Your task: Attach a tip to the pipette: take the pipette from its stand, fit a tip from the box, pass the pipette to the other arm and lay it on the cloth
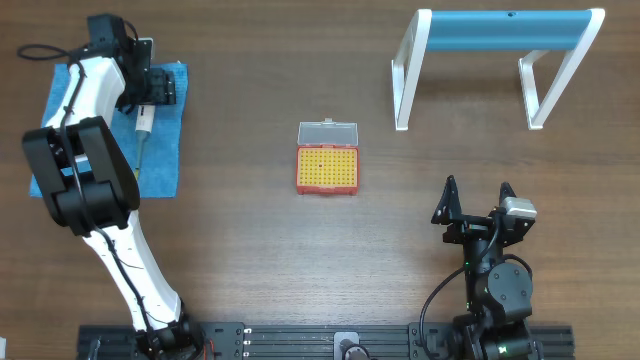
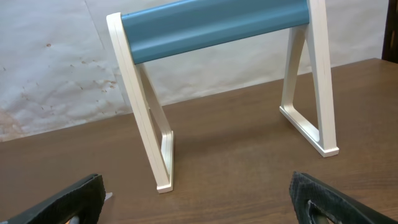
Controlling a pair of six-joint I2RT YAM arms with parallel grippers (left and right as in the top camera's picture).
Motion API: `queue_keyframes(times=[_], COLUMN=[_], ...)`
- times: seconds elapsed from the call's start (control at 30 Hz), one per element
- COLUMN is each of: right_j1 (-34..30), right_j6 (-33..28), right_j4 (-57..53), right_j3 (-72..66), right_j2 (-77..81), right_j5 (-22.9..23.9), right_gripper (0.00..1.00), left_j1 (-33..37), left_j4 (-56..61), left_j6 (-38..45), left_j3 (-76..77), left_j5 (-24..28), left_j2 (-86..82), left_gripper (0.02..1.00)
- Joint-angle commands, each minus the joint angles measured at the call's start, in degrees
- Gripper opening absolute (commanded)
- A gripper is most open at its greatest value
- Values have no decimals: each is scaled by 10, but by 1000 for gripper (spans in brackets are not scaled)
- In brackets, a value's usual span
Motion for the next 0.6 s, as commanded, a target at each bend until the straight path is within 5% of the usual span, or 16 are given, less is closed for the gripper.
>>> queue_keyframes(times=[0.03, 0.23, 0.37, 0.43, 0.6], right_j1=[3, 3, 3, 3, 3], right_j6=[9, 9, 8, -46, -91], right_j4=[3, -4, 12, 14, 14], right_j3=[-5, -5, -45, -45, -45], right_j2=[-2, -2, -2, 0, 0], right_j5=[-7, 22, 30, 46, 44], right_gripper=[974, 974, 976, 974, 974], left_j1=[2, 2, 0, -16, -144], left_j4=[-16, -168, -341, -399, -412], left_j6=[-3, -2, 0, -16, -7], left_j3=[17, 208, 497, 621, 627], left_j5=[0, -9, -16, -19, -25], left_j2=[12, 6, 5, -17, -154], left_gripper=[976, 998, 998, 998, 998])
